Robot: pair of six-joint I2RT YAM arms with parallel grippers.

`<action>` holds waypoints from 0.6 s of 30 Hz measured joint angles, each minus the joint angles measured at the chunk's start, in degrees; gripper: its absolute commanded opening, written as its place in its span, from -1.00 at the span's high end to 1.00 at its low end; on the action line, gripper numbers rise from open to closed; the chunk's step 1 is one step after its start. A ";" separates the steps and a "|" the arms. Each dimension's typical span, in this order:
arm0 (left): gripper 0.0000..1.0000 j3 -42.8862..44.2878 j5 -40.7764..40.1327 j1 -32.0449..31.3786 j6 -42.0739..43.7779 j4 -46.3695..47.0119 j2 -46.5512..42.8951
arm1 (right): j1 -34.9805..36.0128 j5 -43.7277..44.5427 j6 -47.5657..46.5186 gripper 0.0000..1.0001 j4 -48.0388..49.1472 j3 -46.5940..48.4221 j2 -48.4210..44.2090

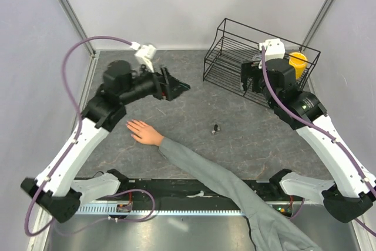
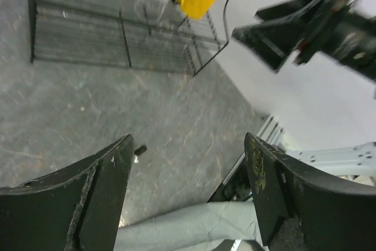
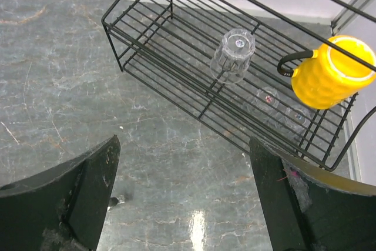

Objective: Paint the nails

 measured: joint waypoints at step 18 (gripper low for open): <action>-0.55 13.73 -27.28 -29.94 8.72 -9.55 36.63 | -0.02 16.74 5.49 -0.96 -4.52 -0.35 -2.01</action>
